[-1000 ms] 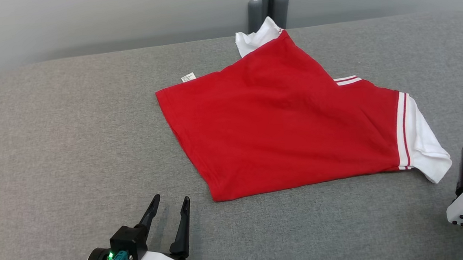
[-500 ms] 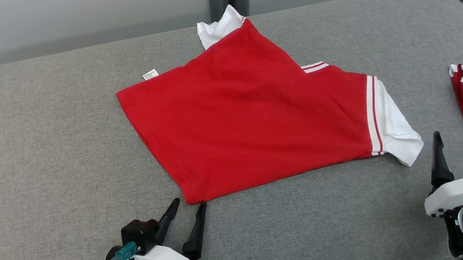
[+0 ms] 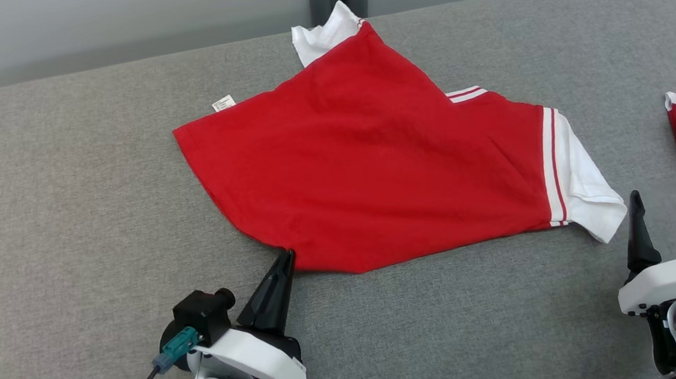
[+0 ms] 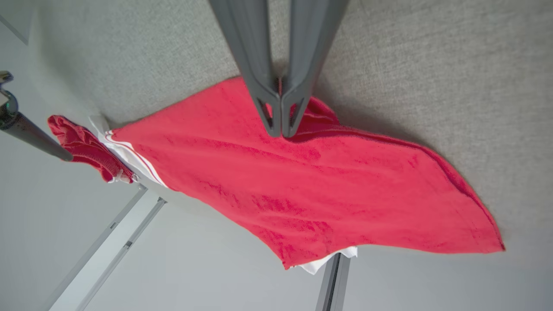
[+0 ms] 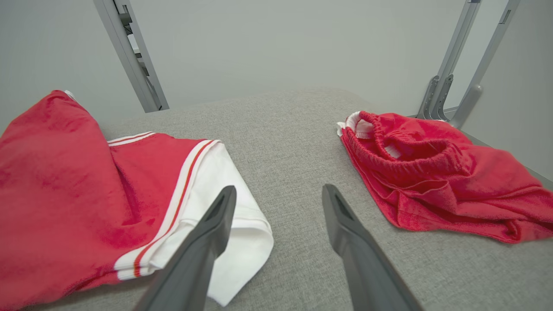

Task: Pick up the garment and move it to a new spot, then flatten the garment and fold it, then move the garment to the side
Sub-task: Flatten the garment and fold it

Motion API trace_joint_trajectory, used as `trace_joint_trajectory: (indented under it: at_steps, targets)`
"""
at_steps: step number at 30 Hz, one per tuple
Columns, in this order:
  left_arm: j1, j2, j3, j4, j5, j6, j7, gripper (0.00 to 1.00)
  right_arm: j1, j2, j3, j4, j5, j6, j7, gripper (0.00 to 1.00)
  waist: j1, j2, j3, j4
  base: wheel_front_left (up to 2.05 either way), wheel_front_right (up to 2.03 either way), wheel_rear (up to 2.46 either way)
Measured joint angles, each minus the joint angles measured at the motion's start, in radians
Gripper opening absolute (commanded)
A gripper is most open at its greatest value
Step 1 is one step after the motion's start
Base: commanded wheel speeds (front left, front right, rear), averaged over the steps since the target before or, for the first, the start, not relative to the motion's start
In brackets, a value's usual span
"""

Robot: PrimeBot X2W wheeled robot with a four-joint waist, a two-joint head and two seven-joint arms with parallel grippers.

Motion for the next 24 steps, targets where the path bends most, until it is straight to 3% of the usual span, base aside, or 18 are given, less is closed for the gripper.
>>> trace_joint_trajectory:
  at_steps: [14,24]
  targets:
    - [0.085,0.002,0.138,-0.249,0.123,0.0,0.0,0.0,0.016,0.001,0.02,0.015,0.022,0.0,0.0,1.0,0.0,0.0,-0.047,0.122,0.0,0.0,0.0]
    - [0.028,0.019,0.205,-0.136,0.193,0.0,0.0,0.0,-0.002,0.001,0.055,0.006,0.035,0.0,0.0,1.0,0.0,0.0,0.008,0.096,0.0,0.0,0.0]
